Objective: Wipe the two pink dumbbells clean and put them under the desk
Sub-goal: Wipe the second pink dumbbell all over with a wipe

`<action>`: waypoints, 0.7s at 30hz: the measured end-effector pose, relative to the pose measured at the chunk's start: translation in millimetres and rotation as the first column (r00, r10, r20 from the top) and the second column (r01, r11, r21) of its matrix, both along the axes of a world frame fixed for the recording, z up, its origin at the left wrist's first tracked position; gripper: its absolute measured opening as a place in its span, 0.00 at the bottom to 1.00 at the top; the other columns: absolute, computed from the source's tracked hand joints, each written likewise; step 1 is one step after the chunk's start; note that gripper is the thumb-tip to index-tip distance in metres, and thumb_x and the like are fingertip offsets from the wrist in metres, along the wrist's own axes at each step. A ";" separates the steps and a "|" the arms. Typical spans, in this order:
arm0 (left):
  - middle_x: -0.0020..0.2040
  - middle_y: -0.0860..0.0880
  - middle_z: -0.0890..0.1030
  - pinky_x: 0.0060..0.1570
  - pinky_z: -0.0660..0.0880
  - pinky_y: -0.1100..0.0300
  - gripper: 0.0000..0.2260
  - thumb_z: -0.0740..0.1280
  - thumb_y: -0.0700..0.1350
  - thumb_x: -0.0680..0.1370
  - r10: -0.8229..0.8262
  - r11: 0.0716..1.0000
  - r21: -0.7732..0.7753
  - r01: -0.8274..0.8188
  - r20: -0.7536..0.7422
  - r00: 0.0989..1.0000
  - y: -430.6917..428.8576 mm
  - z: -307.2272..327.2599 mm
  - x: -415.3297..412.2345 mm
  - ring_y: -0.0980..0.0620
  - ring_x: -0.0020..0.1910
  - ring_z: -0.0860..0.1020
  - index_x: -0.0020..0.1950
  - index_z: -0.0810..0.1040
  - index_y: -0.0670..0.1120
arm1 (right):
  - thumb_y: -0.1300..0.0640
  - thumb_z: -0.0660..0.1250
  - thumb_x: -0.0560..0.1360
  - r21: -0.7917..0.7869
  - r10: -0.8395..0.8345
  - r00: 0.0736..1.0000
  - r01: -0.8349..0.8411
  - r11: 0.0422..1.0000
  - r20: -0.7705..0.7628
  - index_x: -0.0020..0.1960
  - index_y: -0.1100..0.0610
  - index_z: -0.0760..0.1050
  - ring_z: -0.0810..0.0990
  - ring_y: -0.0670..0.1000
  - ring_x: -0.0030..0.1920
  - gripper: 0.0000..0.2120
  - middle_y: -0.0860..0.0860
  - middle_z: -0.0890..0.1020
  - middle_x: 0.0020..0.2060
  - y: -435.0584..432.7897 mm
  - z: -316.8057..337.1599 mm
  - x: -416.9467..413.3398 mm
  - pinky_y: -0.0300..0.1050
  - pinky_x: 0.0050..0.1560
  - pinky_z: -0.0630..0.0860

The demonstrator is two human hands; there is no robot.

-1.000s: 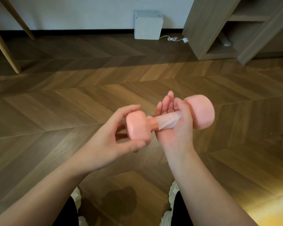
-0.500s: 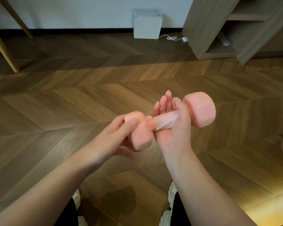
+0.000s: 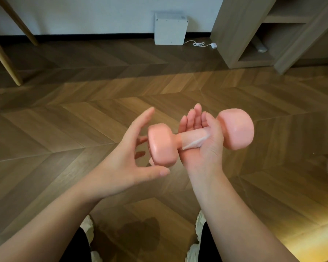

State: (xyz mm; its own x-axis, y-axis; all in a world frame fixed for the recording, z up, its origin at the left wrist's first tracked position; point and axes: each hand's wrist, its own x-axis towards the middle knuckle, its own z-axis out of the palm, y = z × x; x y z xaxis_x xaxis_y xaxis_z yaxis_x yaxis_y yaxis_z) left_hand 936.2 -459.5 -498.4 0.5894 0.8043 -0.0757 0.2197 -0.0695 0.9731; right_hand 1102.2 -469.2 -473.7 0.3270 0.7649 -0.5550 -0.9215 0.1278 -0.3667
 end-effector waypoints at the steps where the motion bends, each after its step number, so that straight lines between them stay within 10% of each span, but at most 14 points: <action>1: 0.73 0.57 0.68 0.62 0.75 0.54 0.50 0.77 0.65 0.60 0.026 0.994 -0.109 -0.023 0.019 0.999 0.6 -0.3 -0.3 0.58 0.68 0.73 0.76 0.52 0.68 | 0.61 0.68 0.77 0.001 0.000 1.000 0.000 1.000 -0.002 0.49 0.59 0.79 0.85 0.48 0.40 0.03 0.51 0.87 0.44 -0.3 0.4 -0.3 0.44 0.49 0.81; 5: 0.55 0.43 0.84 0.56 0.79 0.44 0.36 0.63 0.73 0.65 -0.026 0.869 -0.494 0.043 0.042 0.999 -2.0 0.1 5.4 0.42 0.50 0.84 0.68 0.73 0.55 | 0.59 0.68 0.77 -0.024 0.029 1.000 -0.029 0.999 0.006 0.48 0.59 0.80 0.85 0.47 0.38 0.03 0.51 0.87 0.43 -3.5 0.6 -3.0 0.42 0.43 0.82; 8: 0.64 0.47 0.77 0.58 0.77 0.57 0.30 0.71 0.59 0.69 0.052 0.986 -0.160 -0.054 -0.016 0.999 -3.4 0.5 5.8 0.55 0.59 0.79 0.69 0.68 0.57 | 0.59 0.68 0.77 -0.035 0.028 0.999 -0.027 0.999 0.022 0.48 0.59 0.79 0.85 0.47 0.38 0.03 0.51 0.87 0.43 -2.2 -1.5 -2.6 0.42 0.41 0.81; 10: 0.74 0.57 0.66 0.66 0.69 0.58 0.46 0.77 0.59 0.64 -0.006 1.000 0.001 0.006 -0.090 0.996 -1.4 -1.0 1.9 0.63 0.69 0.70 0.76 0.55 0.64 | 0.60 0.67 0.77 -0.029 0.018 0.999 -0.017 0.999 0.028 0.49 0.59 0.79 0.86 0.48 0.39 0.03 0.51 0.87 0.43 -1.2 -2.5 -1.6 0.43 0.43 0.81; 13: 0.69 0.59 0.73 0.64 0.74 0.49 0.58 0.74 0.74 0.55 0.004 0.957 -0.288 -0.020 -0.056 0.998 1.6 -1.8 0.1 0.61 0.61 0.78 0.78 0.49 0.63 | 0.61 0.67 0.77 -0.015 0.016 1.000 -0.016 1.000 0.016 0.48 0.59 0.79 0.86 0.49 0.41 0.03 0.52 0.87 0.44 -1.4 -2.6 -2.7 0.44 0.46 0.81; 16: 0.58 0.44 0.83 0.57 0.79 0.45 0.39 0.65 0.71 0.66 -0.054 0.847 -0.524 0.089 0.081 0.995 -8.1 -2.6 -2.0 0.43 0.49 0.84 0.72 0.69 0.52 | 0.60 0.68 0.76 -0.029 0.030 1.000 -0.030 0.999 0.005 0.48 0.59 0.79 0.86 0.49 0.41 0.03 0.52 0.87 0.44 -0.7 -4.2 -5.7 0.44 0.45 0.81; 21: 0.65 0.63 0.72 0.55 0.78 0.59 0.51 0.79 0.63 0.58 0.004 0.989 -0.147 -0.011 -0.051 0.999 -1.7 -2.3 2.0 0.60 0.61 0.78 0.75 0.55 0.63 | 0.60 0.68 0.77 -0.031 0.009 1.000 -0.010 0.999 -0.011 0.48 0.60 0.80 0.86 0.49 0.38 0.04 0.52 0.87 0.42 -1.1 -3.4 -2.8 0.42 0.40 0.82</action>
